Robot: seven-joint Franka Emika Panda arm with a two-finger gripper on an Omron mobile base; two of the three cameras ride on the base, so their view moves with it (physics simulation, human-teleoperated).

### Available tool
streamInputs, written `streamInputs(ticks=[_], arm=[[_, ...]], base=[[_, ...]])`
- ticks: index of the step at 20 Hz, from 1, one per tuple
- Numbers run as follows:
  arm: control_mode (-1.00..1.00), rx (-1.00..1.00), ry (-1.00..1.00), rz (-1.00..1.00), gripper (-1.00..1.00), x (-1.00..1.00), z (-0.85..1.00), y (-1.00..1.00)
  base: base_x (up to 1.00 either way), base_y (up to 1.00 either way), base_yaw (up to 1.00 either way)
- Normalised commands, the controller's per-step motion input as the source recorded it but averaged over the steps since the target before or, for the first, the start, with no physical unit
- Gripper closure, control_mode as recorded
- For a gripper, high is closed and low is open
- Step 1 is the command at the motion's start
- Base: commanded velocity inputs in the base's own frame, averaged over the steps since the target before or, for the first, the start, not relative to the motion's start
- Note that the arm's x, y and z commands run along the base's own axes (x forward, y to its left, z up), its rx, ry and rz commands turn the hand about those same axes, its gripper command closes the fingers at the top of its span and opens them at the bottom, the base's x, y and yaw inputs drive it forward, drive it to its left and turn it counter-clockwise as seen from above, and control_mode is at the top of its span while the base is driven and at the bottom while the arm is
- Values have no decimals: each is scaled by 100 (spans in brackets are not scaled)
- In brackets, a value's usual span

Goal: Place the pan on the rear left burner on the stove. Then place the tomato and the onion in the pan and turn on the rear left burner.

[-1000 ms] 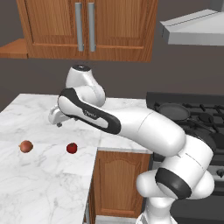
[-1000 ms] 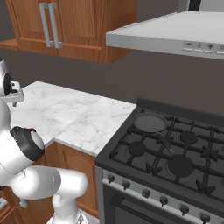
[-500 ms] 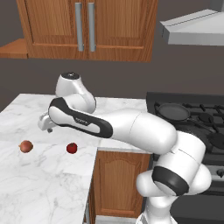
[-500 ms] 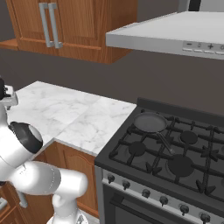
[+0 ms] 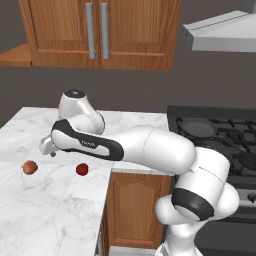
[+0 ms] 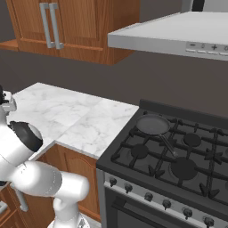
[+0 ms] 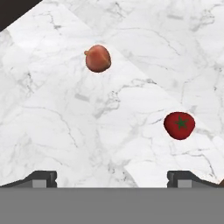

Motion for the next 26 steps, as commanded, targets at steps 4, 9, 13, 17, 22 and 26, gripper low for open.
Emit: streamInputs(ticks=[4,9,13,17,22,26], arm=[[-100,1,0,-1,-100,0,-14,11],[-100,2,0,0,-100,0,-14,19],[-100,2,0,0,-100,0,-14,25],[-100,1,0,0,-100,0,-10,19],[-100,0,-2,0,-100,4,-7,3],[-100,0,-3,0,-100,15,-9,0]], base=[[0,0,0],[0,0,0],[0,0,0],[0,0,0],[0,0,0],[0,0,0]])
